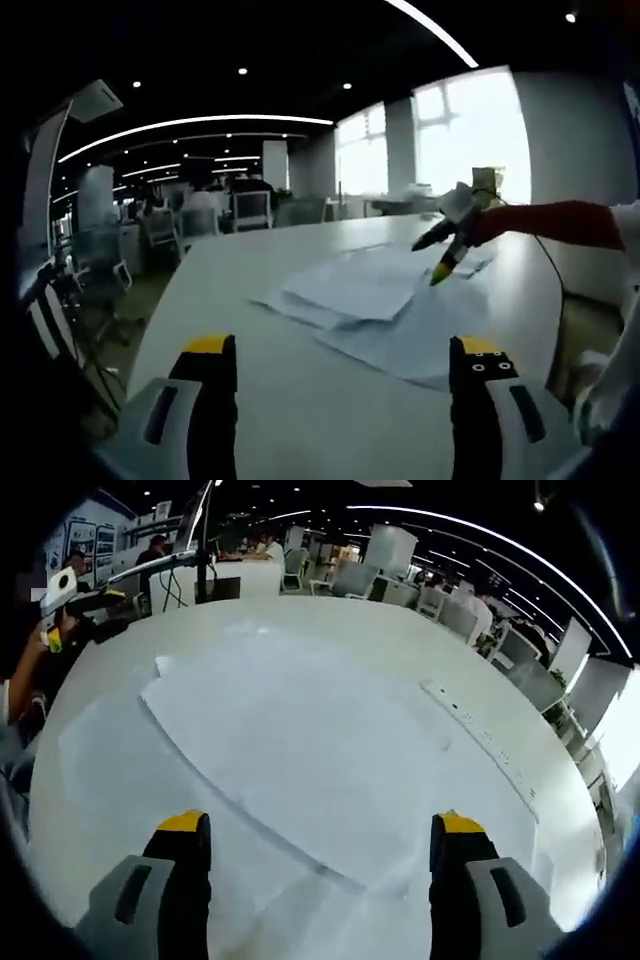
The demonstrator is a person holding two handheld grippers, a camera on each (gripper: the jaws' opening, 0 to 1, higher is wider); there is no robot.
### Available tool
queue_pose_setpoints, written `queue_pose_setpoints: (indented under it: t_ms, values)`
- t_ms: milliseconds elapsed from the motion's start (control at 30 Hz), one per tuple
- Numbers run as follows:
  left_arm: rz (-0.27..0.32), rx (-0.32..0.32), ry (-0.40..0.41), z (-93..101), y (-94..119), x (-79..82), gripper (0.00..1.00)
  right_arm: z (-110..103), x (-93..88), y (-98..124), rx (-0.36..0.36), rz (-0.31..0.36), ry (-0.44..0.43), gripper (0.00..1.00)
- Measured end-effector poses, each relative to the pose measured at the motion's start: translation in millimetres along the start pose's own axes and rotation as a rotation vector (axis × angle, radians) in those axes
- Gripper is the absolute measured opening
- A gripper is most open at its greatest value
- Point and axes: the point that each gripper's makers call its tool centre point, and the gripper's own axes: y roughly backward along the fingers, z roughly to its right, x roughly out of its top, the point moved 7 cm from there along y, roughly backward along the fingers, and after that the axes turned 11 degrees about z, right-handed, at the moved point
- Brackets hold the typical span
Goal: Organize the stack of printing papers by aligning and flattening the scattered papers on the table
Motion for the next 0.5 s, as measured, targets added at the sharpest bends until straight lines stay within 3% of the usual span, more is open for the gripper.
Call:
queue_pose_setpoints:
  t_ms: [500]
  values:
    - [0.003, 0.001, -0.012, 2.7, 2.4, 2.7, 0.89, 1.9, 4.7, -4.1, 0.011, -0.005, 0.003, 0.85]
